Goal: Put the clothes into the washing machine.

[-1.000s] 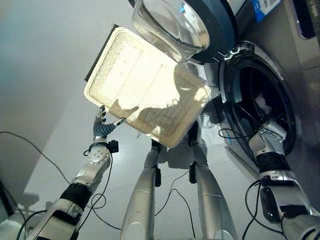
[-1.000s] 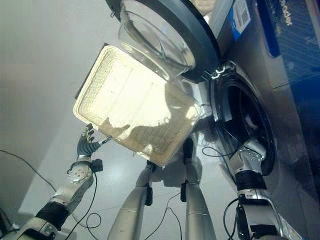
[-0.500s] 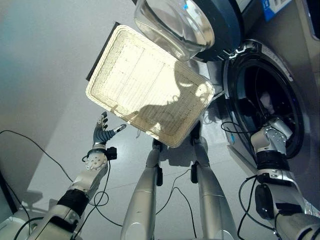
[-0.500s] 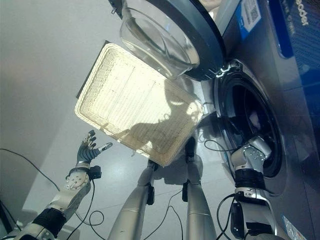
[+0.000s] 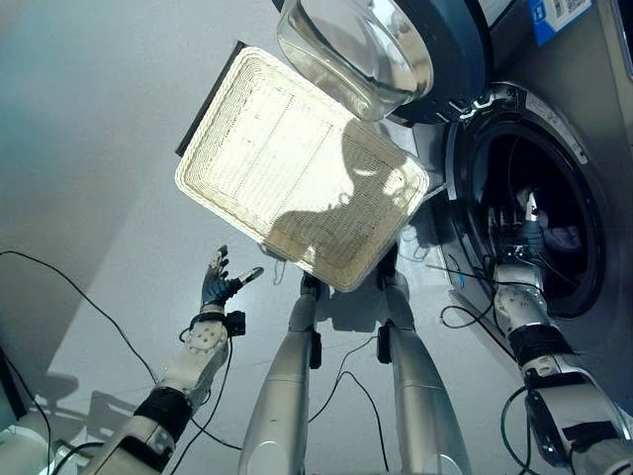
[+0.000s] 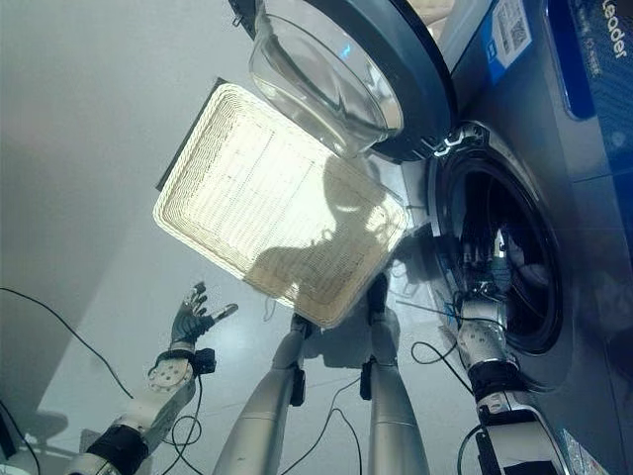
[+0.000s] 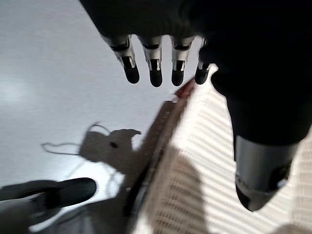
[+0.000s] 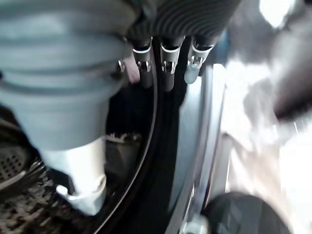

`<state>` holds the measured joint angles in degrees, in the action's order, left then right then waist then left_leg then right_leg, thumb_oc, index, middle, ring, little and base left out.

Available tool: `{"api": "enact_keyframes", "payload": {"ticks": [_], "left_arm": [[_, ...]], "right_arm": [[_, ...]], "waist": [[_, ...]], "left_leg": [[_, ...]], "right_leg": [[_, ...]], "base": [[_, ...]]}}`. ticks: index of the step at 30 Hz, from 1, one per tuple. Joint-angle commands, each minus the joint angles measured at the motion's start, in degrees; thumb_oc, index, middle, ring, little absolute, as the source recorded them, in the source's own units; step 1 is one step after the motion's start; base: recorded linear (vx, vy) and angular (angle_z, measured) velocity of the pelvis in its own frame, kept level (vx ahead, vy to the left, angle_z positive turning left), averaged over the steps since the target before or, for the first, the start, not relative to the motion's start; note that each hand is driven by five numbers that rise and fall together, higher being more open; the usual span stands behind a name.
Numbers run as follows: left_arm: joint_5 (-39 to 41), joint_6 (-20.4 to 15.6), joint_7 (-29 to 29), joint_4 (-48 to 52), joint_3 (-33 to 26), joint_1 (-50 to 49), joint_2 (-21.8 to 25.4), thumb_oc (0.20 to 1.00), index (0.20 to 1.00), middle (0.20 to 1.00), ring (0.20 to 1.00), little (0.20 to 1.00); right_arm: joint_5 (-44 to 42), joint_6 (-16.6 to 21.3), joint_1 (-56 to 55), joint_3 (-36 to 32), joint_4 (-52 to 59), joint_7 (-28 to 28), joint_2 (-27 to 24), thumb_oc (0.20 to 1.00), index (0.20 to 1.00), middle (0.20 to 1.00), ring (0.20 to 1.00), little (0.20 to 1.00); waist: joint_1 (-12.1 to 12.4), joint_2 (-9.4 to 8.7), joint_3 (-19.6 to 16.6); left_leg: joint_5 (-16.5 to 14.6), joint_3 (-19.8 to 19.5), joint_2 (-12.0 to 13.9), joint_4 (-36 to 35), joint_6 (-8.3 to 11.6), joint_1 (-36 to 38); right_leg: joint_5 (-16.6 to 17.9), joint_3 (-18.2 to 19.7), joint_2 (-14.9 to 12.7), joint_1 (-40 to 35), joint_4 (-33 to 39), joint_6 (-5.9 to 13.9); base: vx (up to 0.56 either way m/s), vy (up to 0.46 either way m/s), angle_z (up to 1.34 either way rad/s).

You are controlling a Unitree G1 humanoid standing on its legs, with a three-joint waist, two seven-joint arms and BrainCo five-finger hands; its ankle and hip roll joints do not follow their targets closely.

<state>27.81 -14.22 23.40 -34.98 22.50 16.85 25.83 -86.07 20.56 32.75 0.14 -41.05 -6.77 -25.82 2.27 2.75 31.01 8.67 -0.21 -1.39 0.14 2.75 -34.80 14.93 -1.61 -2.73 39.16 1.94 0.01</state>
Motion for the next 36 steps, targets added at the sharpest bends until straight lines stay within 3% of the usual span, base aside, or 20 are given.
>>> {"api": "enact_keyframes", "payload": {"ticks": [1,11,13,16,18,21,26,29,32,36], "left_arm": [[0.09,-3.16,-0.58,-1.37,-0.93,-2.80,-0.23,1.000,1.000,1.000,1.000,1.000],[-0.48,-4.85,-1.07,-7.10,-2.06,-4.07,-4.58,1.000,1.000,1.000,1.000,1.000],[2.41,-5.52,-4.57,-9.03,-2.93,-4.78,-6.24,1.000,1.000,1.000,1.000,1.000],[4.98,-5.27,-8.89,-10.19,-3.76,-5.12,-7.20,1.000,1.000,1.000,1.000,1.000],[6.16,-4.68,-12.77,-11.36,-4.72,-5.65,-7.62,1.000,1.000,1.000,1.000,1.000],[5.81,-4.29,-15.83,-12.99,-5.53,-5.83,-7.32,1.000,1.000,1.000,1.000,1.000],[4.59,-4.09,-19.05,-15.79,-6.16,-5.49,-6.98,1.000,1.000,1.000,1.000,1.000],[2.91,-5.05,-21.37,-19.43,-6.26,-4.34,-6.97,1.000,1.000,1.000,1.000,1.000],[0.66,-4.83,-23.41,-21.88,-5.87,-4.67,-7.56,1.000,1.000,1.000,1.000,1.000],[0.02,-4.25,-26.36,-25.81,-6.41,-6.11,-8.93,1.000,1.000,1.000,1.000,1.000]], "right_arm": [[3.59,1.75,-1.43,-0.31,0.95,0.28,-2.79,1.000,1.000,1.000,1.000,1.000],[9.25,-1.47,-8.22,2.49,1.41,2.38,4.81,1.000,1.000,1.000,1.000,1.000],[21.85,-3.17,-10.30,5.62,-0.16,3.00,6.70,1.000,1.000,1.000,1.000,1.000],[36.71,-1.07,-11.51,8.78,-2.05,0.59,6.29,1.000,1.000,1.000,1.000,1.000],[57.43,-0.17,-12.48,12.51,-3.08,-1.90,4.72,1.000,1.000,1.000,1.000,1.000],[65.91,-0.14,-12.76,16.57,-4.93,-1.62,2.49,1.000,1.000,1.000,1.000,1.000],[64.70,-0.13,-13.54,18.19,-8.15,1.36,2.56,1.000,1.000,1.000,1.000,1.000],[63.59,0.38,-14.11,18.30,-14.42,3.08,4.84,1.000,1.000,1.000,1.000,1.000],[60.59,-1.23,-15.56,17.11,-18.92,5.65,6.86,1.000,1.000,1.000,1.000,1.000],[67.04,-2.26,-17.71,17.17,-25.34,5.20,8.54,1.000,1.000,1.000,1.000,1.000]], "waist": [[0.14,0.89,-1.22],[-0.73,0.67,-1.22],[-0.76,0.74,-1.22],[-0.58,0.78,-1.22],[-0.37,0.77,-1.22],[0.05,0.88,-1.22],[0.41,0.97,-1.22],[0.49,1.02,-1.39],[0.58,0.86,-4.19],[0.37,0.21,-9.37]], "left_leg": [[4.92,-0.74,-2.60,-2.87,-2.67,-1.64],[4.99,-0.63,-2.58,-3.72,-2.89,-0.83],[4.61,-0.70,-2.49,-3.81,-2.91,0.17],[4.34,-1.03,-2.54,-3.21,-3.01,0.66],[3.88,-1.52,-2.56,-2.38,-3.16,1.79],[3.25,-2.10,-2.56,-1.17,-3.38,3.02],[2.33,-3.28,-2.69,-0.37,-3.53,6.34],[1.04,-4.10,-2.18,-0.76,-3.47,13.24],[0.36,-5.33,-1.82,-1.79,-3.27,16.54],[-0.62,-6.01,-1.35,-3.31,-2.69,21.73]], "right_leg": [[-2.72,-4.78,0.51,-2.70,-4.53,2.84],[-2.25,-4.03,0.50,-3.04,-3.81,2.76],[-2.97,-4.06,0.31,-3.94,-4.17,2.65],[-3.52,-4.16,0.13,-4.44,-5.06,2.60],[-4.62,-3.97,0.11,-5.43,-6.62,2.52],[-6.27,-4.19,-0.04,-6.64,-8.71,2.35],[-7.78,-4.33,-0.20,-9.86,-9.87,2.22],[-9.92,-4.15,-0.36,-16.31,-10.61,2.03],[-11.19,-3.90,-0.13,-19.50,-10.43,1.95],[-11.91,-3.59,0.58,-25.48,-7.76,1.93]], "base": [[-0.04,0.043,0.02],[-0.03,0.052,0.02],[-0.06,0.082,0.03],[-0.05,0.032,0.00],[-0.07,-0.022,0.06],[-0.06,-0.057,0.12],[-0.03,-0.040,0.18],[-0.06,-0.096,0.13],[0.01,-0.118,0.14],[0.08,-0.119,0.17]]}}
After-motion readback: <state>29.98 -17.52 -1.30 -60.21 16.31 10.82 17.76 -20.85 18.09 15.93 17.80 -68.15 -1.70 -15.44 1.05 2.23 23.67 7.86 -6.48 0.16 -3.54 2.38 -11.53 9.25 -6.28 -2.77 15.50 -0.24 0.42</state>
